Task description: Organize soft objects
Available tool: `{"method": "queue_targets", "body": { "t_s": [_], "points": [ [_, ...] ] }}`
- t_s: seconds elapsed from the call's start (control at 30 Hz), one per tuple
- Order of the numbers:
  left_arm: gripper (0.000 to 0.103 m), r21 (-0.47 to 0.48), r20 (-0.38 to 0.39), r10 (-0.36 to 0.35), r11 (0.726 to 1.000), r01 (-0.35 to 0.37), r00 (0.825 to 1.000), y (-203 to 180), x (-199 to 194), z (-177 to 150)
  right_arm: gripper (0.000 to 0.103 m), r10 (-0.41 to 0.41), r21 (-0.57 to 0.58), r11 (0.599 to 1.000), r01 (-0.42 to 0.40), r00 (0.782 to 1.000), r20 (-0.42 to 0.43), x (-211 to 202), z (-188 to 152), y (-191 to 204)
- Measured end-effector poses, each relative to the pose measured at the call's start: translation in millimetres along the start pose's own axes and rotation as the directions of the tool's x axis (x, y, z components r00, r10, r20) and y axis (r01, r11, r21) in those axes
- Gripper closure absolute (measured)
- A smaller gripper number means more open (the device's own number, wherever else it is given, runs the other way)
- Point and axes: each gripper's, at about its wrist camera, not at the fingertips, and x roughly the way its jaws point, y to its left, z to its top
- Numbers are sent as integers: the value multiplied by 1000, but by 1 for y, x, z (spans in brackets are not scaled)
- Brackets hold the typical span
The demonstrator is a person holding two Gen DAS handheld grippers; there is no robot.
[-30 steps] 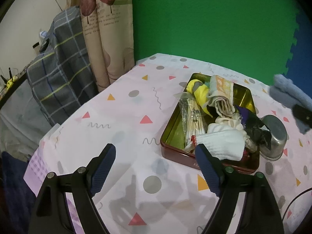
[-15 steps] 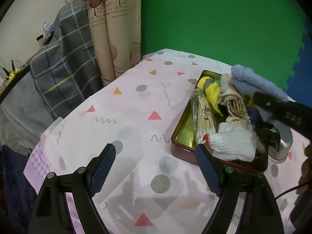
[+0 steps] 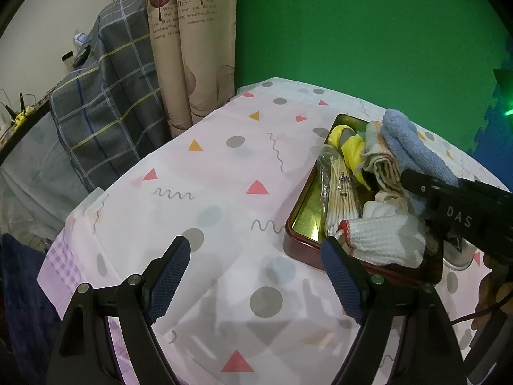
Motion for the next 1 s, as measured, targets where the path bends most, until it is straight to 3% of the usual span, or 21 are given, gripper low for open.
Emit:
{"method": "queue_targets", "body": {
  "t_s": [0.23,0.6,1.0],
  "points": [
    [22,-11,-7,-9,1000,9,1000,0,1,0,49,-9,-12,1000,9,1000,20,-15,-1,5],
    [22,-34,14,-9,999,10,1000,3,-2,0,48,-27,-50,998,31,996,87,-57,-15,13],
    [22,-39,7,-23,999,23,1000,1,-4,0,48,-28,-62,998,33,996,89,-90,-54,8]
  ]
}}
